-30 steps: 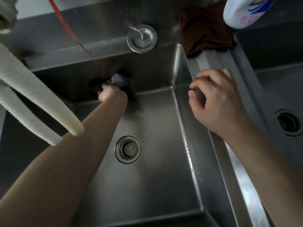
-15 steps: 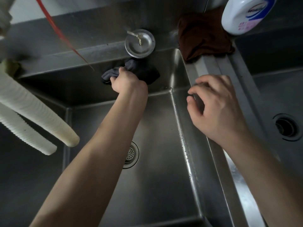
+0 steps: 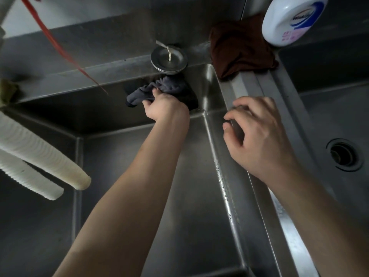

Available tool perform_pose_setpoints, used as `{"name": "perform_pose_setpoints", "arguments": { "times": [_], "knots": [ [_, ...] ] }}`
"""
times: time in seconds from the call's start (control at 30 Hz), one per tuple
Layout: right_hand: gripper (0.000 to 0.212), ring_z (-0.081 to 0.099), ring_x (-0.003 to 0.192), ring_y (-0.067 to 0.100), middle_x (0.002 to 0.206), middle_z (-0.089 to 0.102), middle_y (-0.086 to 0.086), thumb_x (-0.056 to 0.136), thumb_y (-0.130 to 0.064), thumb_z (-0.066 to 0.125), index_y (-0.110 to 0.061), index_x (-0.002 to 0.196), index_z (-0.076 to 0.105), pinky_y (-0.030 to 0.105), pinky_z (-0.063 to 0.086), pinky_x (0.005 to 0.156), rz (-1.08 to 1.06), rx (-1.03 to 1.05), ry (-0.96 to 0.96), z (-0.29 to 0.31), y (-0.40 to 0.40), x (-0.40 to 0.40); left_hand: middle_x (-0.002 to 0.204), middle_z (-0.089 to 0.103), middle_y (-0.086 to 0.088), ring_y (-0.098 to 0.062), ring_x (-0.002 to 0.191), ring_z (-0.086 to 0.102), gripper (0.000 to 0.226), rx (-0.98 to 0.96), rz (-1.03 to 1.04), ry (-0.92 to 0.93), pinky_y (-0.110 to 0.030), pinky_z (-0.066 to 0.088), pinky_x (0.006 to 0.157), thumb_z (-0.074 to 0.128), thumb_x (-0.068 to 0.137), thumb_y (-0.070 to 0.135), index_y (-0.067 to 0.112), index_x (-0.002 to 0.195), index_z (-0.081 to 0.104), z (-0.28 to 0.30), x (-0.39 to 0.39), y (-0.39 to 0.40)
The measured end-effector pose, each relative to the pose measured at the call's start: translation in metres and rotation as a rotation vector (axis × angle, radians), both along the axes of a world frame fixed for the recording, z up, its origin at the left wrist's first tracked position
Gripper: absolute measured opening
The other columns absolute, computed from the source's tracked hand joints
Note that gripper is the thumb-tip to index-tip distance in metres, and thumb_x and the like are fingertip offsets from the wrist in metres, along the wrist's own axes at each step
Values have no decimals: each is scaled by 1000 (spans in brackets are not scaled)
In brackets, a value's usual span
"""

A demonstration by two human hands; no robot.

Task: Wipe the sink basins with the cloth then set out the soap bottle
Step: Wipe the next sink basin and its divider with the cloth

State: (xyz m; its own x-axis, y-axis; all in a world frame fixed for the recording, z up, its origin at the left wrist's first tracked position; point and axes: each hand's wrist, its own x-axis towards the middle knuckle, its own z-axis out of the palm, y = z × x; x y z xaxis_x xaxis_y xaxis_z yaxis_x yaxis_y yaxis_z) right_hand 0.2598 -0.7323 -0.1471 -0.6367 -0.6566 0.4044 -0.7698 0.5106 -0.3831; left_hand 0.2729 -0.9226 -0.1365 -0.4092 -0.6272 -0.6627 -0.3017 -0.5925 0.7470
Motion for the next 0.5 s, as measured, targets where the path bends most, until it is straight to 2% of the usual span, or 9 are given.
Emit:
{"name": "perform_pose_setpoints", "arguments": {
  "times": [0.03, 0.07, 0.1, 0.13, 0.17, 0.33, 0.37, 0.43, 0.5],
  "knots": [
    [21, 53, 112, 30, 116, 64, 10, 94, -25, 63, -8, 98, 75, 47, 49, 92, 2, -3, 2, 0, 0, 0, 161, 22, -23, -41, 146, 28, 103, 0, -92, -164, -72, 8, 109, 77, 51, 36, -11, 135, 40, 14, -9, -4],
    [21, 53, 112, 30, 116, 65, 10, 93, -24, 63, -8, 98, 75, 48, 49, 92, 2, -7, 2, 0, 0, 0, 166, 10, -20, -36, 151, 17, 94, -246, -292, -442, -61, 2, 116, 72, 79, 24, -4, 153, 23, 6, -7, -4],
    [21, 53, 112, 30, 116, 65, 10, 93, -24, 63, -8, 97, 75, 48, 49, 91, 1, -11, 1, 0, 1, 0, 168, 2, -13, -30, 154, 7, 77, -524, -540, -693, -49, 1, 121, 52, 99, 26, 3, 158, 8, -6, -10, -13],
    [20, 53, 112, 30, 116, 65, 10, 93, -24, 63, -8, 97, 74, 48, 49, 91, 0, -13, -1, -1, 1, 0, 168, -1, -9, -27, 155, 2, 71, -695, -792, -875, -42, 2, 122, 39, 105, 33, 6, 159, 2, -9, -11, -17],
    [20, 53, 112, 30, 116, 64, 11, 93, -24, 63, -8, 97, 74, 49, 49, 91, -1, -15, -2, -1, 1, 0, 168, -1, -7, -26, 155, 0, 70, -768, -919, -965, -39, 2, 122, 35, 105, 38, 7, 159, 0, -15, -14, -21],
    [20, 53, 112, 31, 116, 64, 11, 93, -24, 63, -8, 96, 74, 47, 49, 92, -5, -18, -2, -1, 1, 1, 168, 3, -7, -25, 155, 4, 72, -834, -891, -958, -39, 4, 123, 35, 104, 44, 11, 160, 4, -54, -17, -25],
    [20, 53, 112, 31, 116, 64, 11, 93, -24, 63, -7, 97, 74, 45, 48, 92, -7, -20, -1, -1, 1, 1, 167, 11, -10, -27, 154, 12, 67, -761, -884, -924, -40, 10, 123, 36, 104, 40, 11, 159, 13, -63, -15, -26],
    [21, 52, 112, 30, 115, 64, 11, 93, -24, 63, -7, 98, 74, 43, 48, 92, -10, -23, 4, -1, 1, 1, 152, 43, -19, -36, 138, 43, 51, -719, -806, -850, -43, 36, 112, 41, 100, 29, 11, 148, 43, -81, -4, -22],
    [21, 53, 112, 30, 115, 64, 11, 93, -24, 63, -7, 98, 74, 45, 48, 91, -7, -19, 7, -2, 1, 0, 134, 58, -18, -37, 121, 57, 46, -728, -741, -762, -42, 47, 98, 44, 95, 23, 5, 137, 53, -101, 2, -21]
  ]
}}
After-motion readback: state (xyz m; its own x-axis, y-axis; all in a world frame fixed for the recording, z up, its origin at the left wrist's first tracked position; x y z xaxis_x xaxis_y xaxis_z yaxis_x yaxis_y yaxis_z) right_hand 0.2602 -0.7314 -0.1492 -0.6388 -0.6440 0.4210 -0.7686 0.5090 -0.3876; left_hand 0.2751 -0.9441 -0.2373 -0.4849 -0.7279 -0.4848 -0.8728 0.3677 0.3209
